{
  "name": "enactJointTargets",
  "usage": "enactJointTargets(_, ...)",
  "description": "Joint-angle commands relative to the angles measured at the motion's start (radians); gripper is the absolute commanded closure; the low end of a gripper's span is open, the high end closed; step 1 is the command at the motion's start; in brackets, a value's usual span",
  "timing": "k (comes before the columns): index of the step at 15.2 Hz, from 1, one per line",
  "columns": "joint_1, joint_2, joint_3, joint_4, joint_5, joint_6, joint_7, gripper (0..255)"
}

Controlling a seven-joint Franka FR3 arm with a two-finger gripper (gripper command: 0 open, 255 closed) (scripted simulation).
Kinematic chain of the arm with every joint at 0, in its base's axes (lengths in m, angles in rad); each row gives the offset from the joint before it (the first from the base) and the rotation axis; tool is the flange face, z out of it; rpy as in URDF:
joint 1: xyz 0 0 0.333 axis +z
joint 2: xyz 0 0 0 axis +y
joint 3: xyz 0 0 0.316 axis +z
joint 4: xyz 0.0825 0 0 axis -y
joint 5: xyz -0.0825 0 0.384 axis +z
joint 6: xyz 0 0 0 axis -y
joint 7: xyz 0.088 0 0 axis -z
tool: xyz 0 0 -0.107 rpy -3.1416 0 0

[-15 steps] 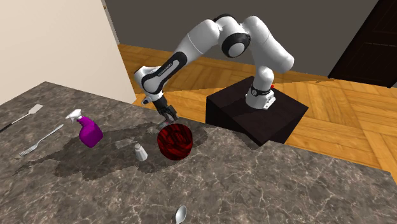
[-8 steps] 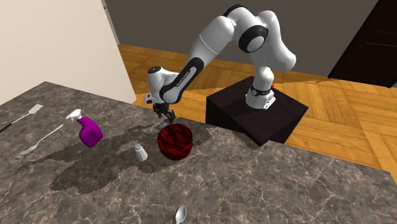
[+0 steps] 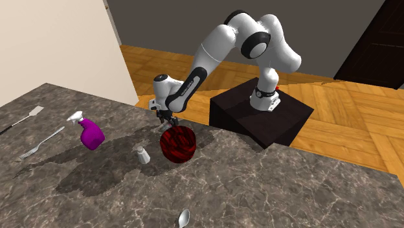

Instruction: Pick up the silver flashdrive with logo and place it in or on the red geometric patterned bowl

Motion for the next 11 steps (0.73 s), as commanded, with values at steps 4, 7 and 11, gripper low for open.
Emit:
enactJointTargets(4, -0.001, 0.004, 0.002, 0.002, 0.002, 0.003, -0.001, 0)
enactJointTargets(7, -0.001, 0.004, 0.002, 0.002, 0.002, 0.003, -0.001, 255)
enactJointTargets(11, -0.001, 0.004, 0.002, 0.001, 0.002, 0.003, -0.001, 255)
